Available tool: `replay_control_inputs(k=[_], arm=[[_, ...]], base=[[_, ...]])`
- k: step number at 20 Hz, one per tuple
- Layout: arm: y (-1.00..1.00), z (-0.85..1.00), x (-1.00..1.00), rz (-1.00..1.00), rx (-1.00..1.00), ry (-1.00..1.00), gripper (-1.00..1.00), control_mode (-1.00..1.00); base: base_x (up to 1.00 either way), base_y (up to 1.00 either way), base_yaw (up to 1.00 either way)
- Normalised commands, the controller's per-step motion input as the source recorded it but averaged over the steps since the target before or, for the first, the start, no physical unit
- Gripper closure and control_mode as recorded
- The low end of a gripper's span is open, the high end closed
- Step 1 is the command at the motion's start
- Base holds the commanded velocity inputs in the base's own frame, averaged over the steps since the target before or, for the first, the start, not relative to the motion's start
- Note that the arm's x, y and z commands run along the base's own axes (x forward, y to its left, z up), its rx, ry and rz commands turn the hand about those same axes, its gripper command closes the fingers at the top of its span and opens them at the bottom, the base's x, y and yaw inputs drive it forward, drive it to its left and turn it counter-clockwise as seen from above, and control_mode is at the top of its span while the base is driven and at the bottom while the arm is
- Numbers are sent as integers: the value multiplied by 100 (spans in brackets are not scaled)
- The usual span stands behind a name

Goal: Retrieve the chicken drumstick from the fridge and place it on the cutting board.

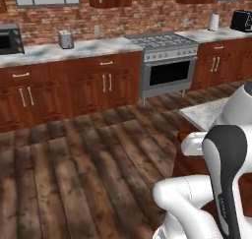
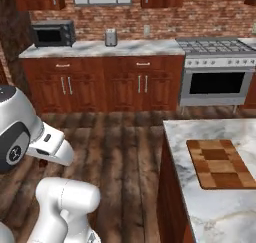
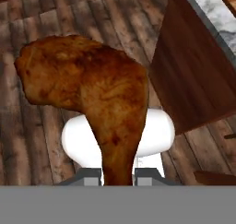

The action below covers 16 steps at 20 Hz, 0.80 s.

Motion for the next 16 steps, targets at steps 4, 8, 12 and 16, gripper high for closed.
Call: replay_control_inputs(k=[4,8,12,16], arm=[[0,0,0,0,0,0,100,100],[0,0,0,0,0,0,100,100],[0,0,0,0,0,0,100,100],[0,0,0,0,0,0,100,100]], base=[[47,0,-73],[39,24,-79],[30,24,-82],[14,4,-90]])
